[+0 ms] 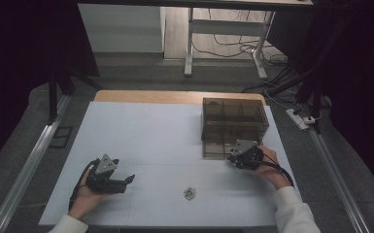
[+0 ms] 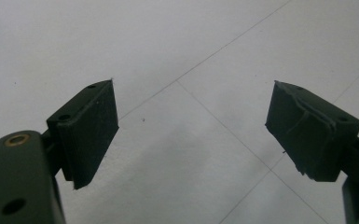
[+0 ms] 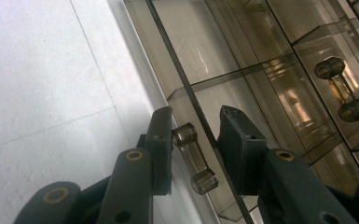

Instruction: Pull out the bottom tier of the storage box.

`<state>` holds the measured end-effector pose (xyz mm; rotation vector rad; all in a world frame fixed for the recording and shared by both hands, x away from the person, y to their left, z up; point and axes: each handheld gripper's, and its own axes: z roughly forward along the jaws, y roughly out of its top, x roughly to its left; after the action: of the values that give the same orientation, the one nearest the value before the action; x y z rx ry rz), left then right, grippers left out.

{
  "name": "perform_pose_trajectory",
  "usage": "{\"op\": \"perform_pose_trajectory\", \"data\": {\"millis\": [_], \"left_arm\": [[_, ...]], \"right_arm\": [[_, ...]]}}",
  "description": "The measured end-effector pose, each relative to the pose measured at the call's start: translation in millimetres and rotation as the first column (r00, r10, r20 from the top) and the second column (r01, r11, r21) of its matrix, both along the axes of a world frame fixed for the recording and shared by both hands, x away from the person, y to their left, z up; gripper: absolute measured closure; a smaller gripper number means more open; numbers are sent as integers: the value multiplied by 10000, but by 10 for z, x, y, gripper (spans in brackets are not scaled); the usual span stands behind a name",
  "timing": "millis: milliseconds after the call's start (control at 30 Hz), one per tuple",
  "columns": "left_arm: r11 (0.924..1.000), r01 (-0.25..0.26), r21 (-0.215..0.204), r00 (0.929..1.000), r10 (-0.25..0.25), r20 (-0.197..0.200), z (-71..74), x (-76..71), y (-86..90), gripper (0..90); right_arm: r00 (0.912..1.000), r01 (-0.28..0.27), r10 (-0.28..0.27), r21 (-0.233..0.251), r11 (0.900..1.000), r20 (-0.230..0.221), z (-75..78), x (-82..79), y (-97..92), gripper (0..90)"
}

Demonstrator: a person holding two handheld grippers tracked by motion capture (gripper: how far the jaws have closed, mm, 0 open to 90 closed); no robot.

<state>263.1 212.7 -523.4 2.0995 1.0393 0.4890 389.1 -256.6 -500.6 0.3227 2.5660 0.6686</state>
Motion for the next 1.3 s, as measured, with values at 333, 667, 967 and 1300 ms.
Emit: {"op": "perform_pose_trajectory", "data": {"millis": [333,667,967,1300], "left_arm": [[10000,23,28,10000,-23,-28,-5,2,-2,167],[10000,52,57,10000,-51,-40,-9,6,-7,168],[10000,62,62,10000,-62,-49,-11,5,-6,167],[10000,82,47,9999,-82,-60,-13,7,-7,167]], "right_arm": [[10000,-71,71,-72,9999,-42,3,-6,-6,656],[9999,-78,80,-152,9999,101,-20,-13,52,668],[10000,-37,37,-78,10000,19,-35,-8,51,669],[9998,208,-209,700,9973,6,2,-8,16,570]]}}
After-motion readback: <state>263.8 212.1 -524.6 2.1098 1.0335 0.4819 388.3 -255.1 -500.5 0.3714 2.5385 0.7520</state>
